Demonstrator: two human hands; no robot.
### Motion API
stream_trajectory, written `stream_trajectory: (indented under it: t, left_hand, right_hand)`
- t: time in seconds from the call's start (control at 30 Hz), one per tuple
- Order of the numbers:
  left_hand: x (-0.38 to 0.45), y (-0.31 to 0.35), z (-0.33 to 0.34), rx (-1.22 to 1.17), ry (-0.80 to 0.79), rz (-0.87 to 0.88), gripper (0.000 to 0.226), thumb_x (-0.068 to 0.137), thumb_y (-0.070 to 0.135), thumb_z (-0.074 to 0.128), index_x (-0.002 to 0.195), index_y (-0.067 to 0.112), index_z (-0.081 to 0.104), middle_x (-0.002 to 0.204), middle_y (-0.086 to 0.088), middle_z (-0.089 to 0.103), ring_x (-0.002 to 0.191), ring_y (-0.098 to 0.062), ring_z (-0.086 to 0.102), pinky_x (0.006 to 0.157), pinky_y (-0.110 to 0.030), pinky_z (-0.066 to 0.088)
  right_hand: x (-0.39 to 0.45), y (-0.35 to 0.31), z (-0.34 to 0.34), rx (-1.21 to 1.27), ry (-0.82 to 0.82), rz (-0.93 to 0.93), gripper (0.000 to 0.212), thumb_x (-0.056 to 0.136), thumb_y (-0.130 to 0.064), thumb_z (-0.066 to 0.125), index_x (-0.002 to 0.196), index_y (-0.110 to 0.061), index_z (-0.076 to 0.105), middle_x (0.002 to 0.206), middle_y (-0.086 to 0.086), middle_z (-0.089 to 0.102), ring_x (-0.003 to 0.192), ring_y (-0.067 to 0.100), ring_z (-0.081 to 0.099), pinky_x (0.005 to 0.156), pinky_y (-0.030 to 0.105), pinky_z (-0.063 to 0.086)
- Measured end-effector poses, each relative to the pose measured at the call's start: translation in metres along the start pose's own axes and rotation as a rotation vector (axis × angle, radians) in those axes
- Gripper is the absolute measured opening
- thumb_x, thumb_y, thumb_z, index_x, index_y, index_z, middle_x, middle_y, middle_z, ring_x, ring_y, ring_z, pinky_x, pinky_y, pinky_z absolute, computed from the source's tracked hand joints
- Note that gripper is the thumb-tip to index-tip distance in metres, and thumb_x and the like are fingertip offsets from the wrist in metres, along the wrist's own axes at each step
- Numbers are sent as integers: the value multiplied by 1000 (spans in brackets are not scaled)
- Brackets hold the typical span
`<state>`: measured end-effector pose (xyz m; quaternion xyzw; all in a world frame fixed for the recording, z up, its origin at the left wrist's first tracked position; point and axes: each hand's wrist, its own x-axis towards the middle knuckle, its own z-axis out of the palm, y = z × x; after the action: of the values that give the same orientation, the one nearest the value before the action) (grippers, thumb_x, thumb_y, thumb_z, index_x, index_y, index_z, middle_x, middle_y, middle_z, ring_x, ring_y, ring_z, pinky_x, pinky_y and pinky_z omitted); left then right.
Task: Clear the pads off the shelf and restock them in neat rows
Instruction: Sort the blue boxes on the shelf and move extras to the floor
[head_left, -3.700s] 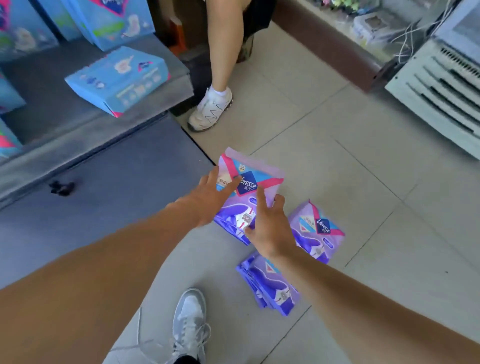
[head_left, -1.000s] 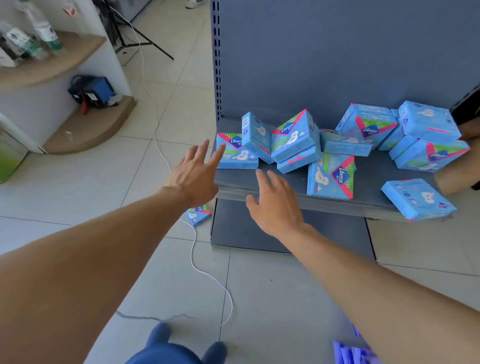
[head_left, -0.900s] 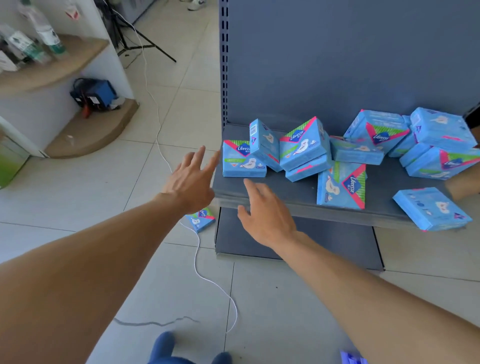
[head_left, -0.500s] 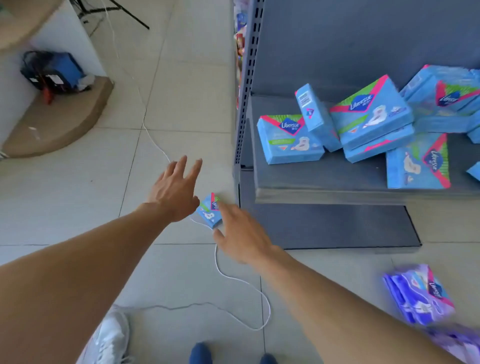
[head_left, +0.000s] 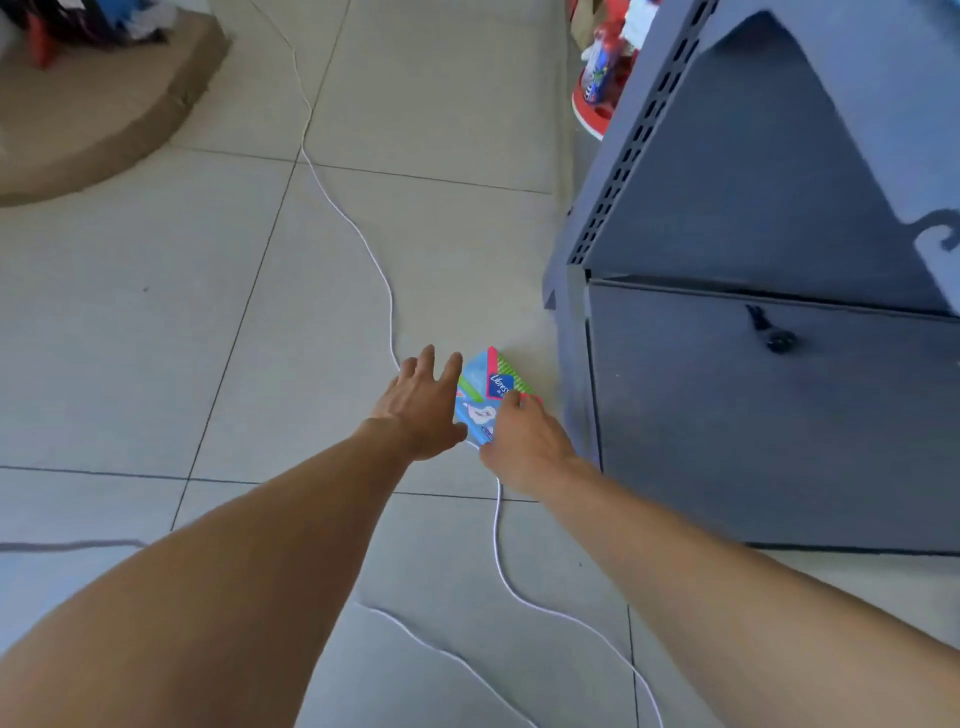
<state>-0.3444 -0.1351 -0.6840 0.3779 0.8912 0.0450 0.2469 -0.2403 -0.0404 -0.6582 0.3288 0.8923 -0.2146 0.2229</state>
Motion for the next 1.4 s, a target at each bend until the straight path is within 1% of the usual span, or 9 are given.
stream_trajectory:
  t: [0.13,0.27,0.37,0.53,0.77,0.97,1.13,1.23,1.4]
  left_hand:
    - [44,-7,38,-92,-20,-6,85,90,35,59,154,14,6,154,-23,13,139,-39,21,111,-40,27]
    - [77,-16,63,-175,-34,10,76,92,28,53,154,18,10,148,-20,30,132,-38,32,110,-41,29]
    - [81,-16,69,-251,-21,12,74,90,21,55,152,14,15,132,-18,50,120,-36,46,99,-40,39]
    - [52,-20,46,-302,45,-82,72,86,27,67,145,11,30,121,-19,55,112,-38,54,88,-40,44]
    - [-35,30,-65,-413,226,-111,74,85,27,70,146,12,32,121,-18,61,108,-37,57,76,-37,43]
    - [-77,85,-121,-412,353,-24,70,84,22,71,144,17,36,111,-14,67,99,-36,61,76,-37,48]
    - [-92,140,-106,-430,319,53,58,85,26,70,136,21,44,105,-10,69,91,-31,63,67,-31,46]
    - [-100,183,-95,-405,262,100,63,89,24,66,144,19,34,113,-13,66,96,-32,63,67,-27,40]
    - [-114,254,-76,-266,154,265,88,92,27,63,155,25,1,131,-14,51,111,-32,55,86,-34,46]
  right_hand:
    - [55,-1,46,337,27,263,90,88,-33,65,148,8,11,141,18,45,129,31,46,95,33,43]
    - [90,13,71,419,80,366,96,88,-36,63,149,7,3,141,22,42,130,34,43,98,35,41]
    - [96,16,76,460,115,357,88,87,-34,63,148,2,11,139,20,45,126,35,47,98,36,43]
    - [66,1,48,491,172,291,72,86,-19,61,144,-5,21,132,18,44,118,38,52,91,37,45]
    - [-24,-18,-56,509,293,79,89,83,-22,68,150,-13,11,138,13,34,115,40,53,87,40,46]
    - [-85,17,-110,596,433,-58,99,80,-29,74,153,-15,9,135,11,37,122,30,48,94,38,47]
    - [-118,75,-111,631,488,-50,86,81,-27,73,147,-18,17,126,11,42,117,29,51,92,40,50]
    - [-137,115,-112,634,484,-2,97,85,-34,71,153,-18,4,129,11,43,117,28,50,93,42,49]
    - [-173,177,-124,584,505,89,102,85,-31,69,155,-11,-3,138,15,40,125,32,45,96,37,43]
